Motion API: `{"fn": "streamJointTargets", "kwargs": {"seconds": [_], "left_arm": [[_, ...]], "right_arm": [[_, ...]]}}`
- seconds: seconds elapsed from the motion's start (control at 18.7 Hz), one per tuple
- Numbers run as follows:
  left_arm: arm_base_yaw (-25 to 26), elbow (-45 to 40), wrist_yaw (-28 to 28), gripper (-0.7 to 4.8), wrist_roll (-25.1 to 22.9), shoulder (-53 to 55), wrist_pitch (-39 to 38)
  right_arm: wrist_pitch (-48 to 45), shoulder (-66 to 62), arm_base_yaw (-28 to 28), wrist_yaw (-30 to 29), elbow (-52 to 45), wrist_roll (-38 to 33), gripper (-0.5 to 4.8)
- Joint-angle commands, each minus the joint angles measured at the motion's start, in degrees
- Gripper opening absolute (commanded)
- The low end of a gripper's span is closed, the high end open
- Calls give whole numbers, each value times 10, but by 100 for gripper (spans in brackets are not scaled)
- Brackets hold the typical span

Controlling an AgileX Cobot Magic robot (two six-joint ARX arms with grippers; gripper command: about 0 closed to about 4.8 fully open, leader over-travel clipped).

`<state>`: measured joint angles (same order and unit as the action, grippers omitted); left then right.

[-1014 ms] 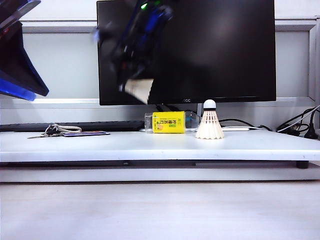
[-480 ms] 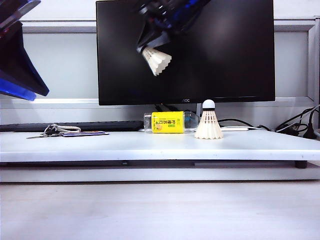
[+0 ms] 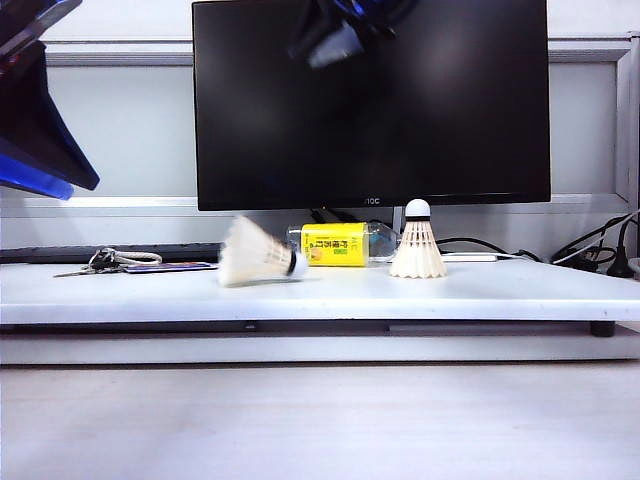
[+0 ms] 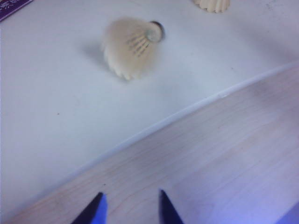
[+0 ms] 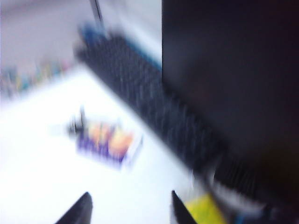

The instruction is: Stack the badminton balls on the table vertically.

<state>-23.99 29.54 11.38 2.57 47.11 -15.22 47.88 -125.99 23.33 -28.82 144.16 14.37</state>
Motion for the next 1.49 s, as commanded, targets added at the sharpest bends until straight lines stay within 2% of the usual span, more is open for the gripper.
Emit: {"fn": "streamJointTargets", "kwargs": {"seconds": [0.05,0.27,0.37,0.53,0.69,0.91,1.12,1.23,1.39,1.49], "left_arm": [[0,1,2,154,-7,7,14],[0,1,4,154,-5,50,10],[0,1,4,154,-4,68,11],[0,1,4,154,0,72,18],[0,1,4,154,0,72,23],[0,1,4,154,0,71,25],[0,1,5,154,10,71,24],[0,1,5,154,11,71,24],[0,1,6,154,25,71,23],[0,1,27,154,26,71,23]], "right_arm": [[60,2,4,-32,-71,29,216],[73,2,6,-48,-188,24,216],[89,2,10,-41,-200,12,216],[100,12,10,27,-199,-69,215],[144,26,21,127,-196,-82,215],[195,32,44,174,-196,-93,215],[243,32,88,271,-196,-111,216],[250,31,101,272,-196,-137,223],[244,31,111,272,-196,-201,276],[241,31,112,272,-196,-238,285]]}}
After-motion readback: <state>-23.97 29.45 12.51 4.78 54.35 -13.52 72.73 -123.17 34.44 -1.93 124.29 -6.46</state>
